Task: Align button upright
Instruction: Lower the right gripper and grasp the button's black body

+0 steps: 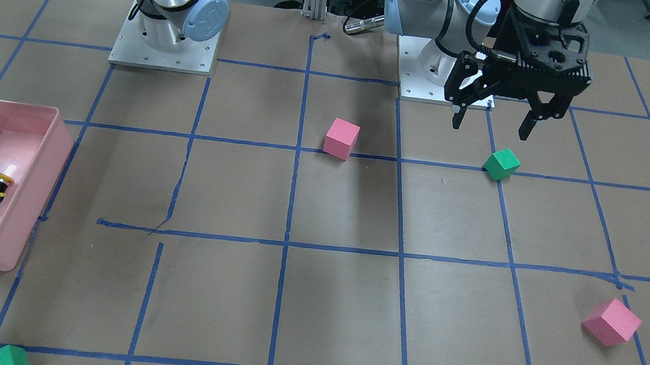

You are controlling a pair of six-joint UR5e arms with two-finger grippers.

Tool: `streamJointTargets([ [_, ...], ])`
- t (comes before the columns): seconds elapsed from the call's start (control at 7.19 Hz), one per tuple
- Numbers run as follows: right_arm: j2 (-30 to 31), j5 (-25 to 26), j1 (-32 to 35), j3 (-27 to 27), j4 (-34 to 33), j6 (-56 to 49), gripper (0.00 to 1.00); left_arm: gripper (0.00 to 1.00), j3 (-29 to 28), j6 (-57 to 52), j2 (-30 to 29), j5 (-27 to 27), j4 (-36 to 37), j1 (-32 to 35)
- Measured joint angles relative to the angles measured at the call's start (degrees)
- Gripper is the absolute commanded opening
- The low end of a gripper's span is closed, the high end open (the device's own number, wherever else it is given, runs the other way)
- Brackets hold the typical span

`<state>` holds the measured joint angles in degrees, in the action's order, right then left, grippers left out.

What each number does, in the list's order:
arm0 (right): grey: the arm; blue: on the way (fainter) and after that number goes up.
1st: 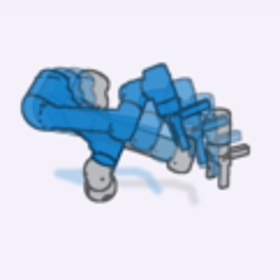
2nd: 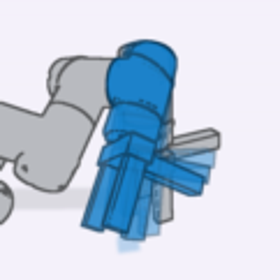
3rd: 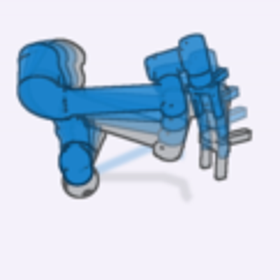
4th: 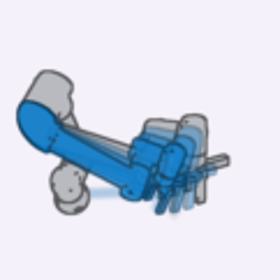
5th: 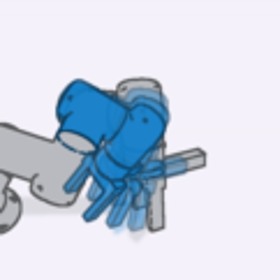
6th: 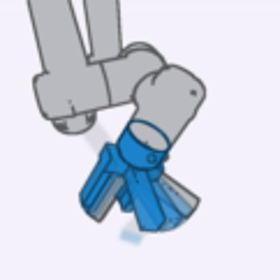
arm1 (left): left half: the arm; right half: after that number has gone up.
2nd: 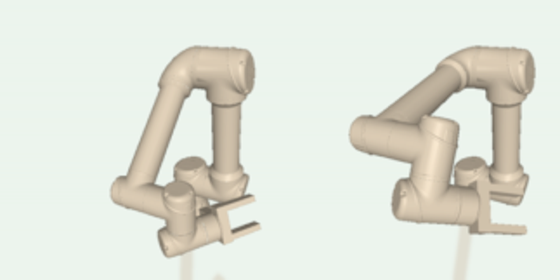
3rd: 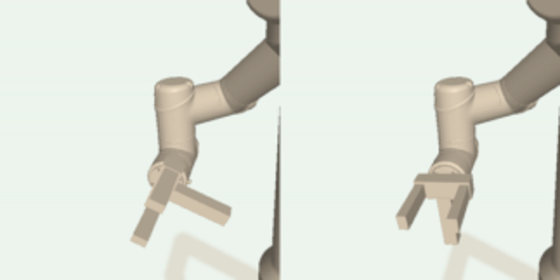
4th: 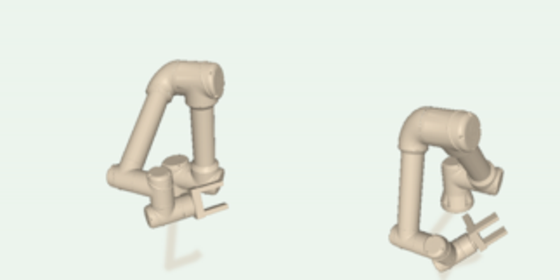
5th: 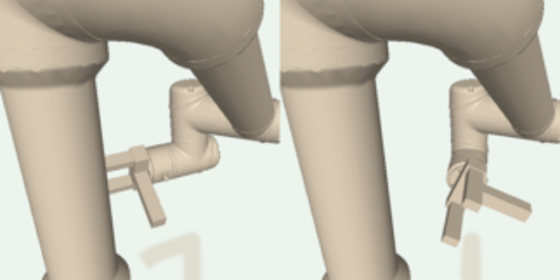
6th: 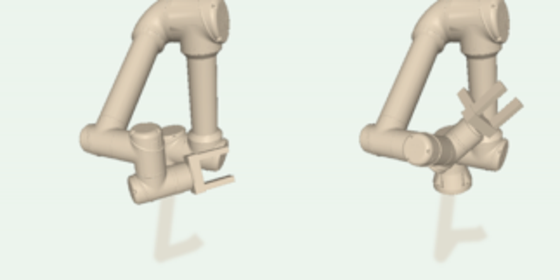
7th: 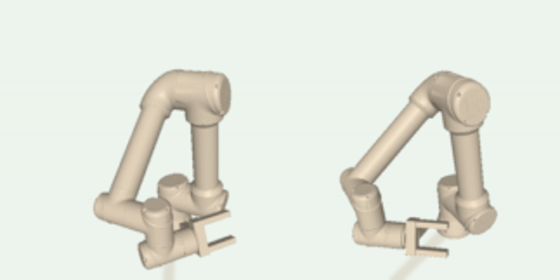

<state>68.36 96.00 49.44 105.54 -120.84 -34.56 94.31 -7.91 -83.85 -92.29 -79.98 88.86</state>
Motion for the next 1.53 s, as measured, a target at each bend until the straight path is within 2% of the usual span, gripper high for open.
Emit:
streamJointTargets([
  [0.42, -1.93, -0.36, -0.94, 0.0, -0.23, 0.52, 1.0, 1.0, 0.0, 0.04, 0.0, 0.0, 0.0, 0.0],
  [0.97, 1.24, -1.23, 0.9, -0.65, 1.77, 7.19, 1.0, 1.0, -0.08, 0.09, 0.0, 0.0, 0.0, 0.0],
  [1.53, 0.98, -5.23, 3.12, -0.15, 2.17, 12.05, 1.0, 1.0, -0.15, 0.0, 0.0, -0.02, 0.0, 0.0],
])
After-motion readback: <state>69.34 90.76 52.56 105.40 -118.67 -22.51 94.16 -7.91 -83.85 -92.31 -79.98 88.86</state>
